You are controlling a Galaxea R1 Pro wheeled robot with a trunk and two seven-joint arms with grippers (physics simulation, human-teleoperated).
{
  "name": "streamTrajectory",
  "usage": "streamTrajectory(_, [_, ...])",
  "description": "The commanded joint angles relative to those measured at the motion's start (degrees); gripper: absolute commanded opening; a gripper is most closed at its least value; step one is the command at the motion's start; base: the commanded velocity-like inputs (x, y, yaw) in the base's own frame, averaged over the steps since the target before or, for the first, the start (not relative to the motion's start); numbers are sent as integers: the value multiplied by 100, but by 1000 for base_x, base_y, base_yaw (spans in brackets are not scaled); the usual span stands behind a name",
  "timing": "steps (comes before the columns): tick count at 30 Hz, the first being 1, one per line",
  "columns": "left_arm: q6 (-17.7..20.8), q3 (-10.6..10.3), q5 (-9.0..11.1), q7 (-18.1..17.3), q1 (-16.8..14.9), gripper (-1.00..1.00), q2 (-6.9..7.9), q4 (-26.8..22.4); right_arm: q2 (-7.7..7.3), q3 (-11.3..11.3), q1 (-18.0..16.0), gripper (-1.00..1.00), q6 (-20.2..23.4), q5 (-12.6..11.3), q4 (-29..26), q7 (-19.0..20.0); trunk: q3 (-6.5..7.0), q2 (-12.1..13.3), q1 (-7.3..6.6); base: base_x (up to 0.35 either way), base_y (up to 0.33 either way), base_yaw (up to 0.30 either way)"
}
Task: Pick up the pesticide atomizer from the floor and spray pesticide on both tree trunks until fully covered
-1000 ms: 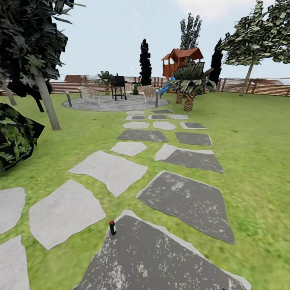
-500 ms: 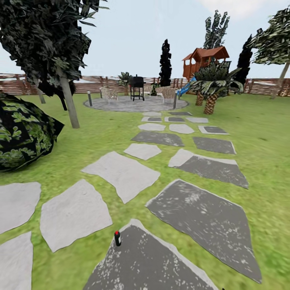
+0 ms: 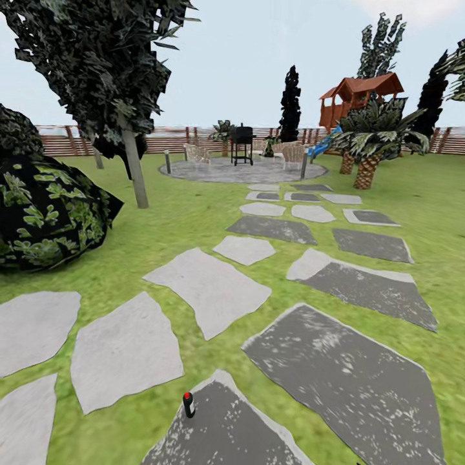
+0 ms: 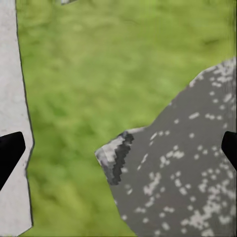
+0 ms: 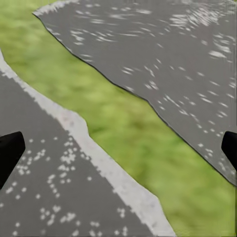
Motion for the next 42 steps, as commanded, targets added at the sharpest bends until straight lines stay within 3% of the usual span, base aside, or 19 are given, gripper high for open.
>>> streamTrajectory(1, [-24,-7,57,-5,-3,100,1,6,-1,-2,-3,100,-17,1,10,6,-5,-2,2,277,-166,15])
streamTrajectory(8, [-204,77,118,34,228,100,2,233,131,33,226,100,-65,7,238,30,-5,-2,2,0,0,0])
streamTrajectory(16, [-258,89,126,21,489,100,-44,320,182,10,46,100,-2,-2,495,14,-5,-2,2,172,-42,0])
streamTrajectory(23, [-222,67,99,9,475,100,-121,94,184,-8,41,100,-7,-9,518,-4,-5,-2,2,301,-164,0])
streamTrajectory(31, [-76,-205,-171,5,213,100,-233,-165,175,-8,17,100,14,-4,259,0,-5,-2,2,305,-173,0])
streamTrajectory(32, [47,-615,-396,6,-733,100,-237,-1201,175,-8,16,100,25,-2,-1509,1,-5,-2,2,305,-173,0])
streamTrajectory(38, [292,-681,-407,12,-1022,100,-239,-1255,175,-8,-156,100,553,1,-2346,-3,-5,-2,2,179,-91,0])
streamTrajectory(42, [296,-688,-405,13,-1072,100,-237,-1295,173,-8,-580,100,1214,1,-2525,-11,-5,-2,2,25,-12,0])
